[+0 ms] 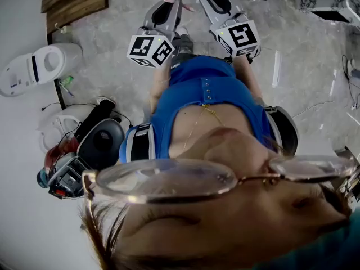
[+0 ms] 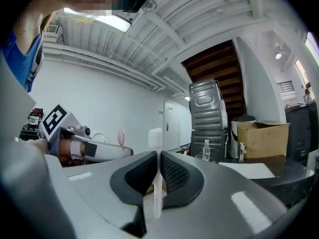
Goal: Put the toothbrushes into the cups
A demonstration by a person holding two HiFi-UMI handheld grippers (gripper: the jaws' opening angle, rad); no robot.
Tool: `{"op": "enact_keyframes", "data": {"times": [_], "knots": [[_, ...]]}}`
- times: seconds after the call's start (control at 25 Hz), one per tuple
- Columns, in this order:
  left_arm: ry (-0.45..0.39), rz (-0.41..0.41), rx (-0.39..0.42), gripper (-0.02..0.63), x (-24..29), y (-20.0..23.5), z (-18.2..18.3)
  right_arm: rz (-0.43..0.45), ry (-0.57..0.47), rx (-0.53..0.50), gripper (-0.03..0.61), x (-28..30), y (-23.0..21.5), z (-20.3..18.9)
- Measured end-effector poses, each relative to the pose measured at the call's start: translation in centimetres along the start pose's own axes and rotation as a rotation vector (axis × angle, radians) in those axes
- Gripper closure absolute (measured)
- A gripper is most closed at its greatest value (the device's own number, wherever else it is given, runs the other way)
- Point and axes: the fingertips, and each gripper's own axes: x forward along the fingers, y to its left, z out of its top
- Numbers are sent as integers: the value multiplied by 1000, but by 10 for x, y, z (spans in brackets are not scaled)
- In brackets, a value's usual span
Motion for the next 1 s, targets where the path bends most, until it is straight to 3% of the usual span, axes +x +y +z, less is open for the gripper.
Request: {"op": "enact_keyframes", "data": {"times": [0.44, 1.0], "knots": [[25, -77, -10, 595, 70, 93, 40, -69, -11, 5, 558, 104, -46, 16], [42, -86, -8, 595, 98, 153, 59, -73, -20, 25, 558, 177, -56, 14]]}}
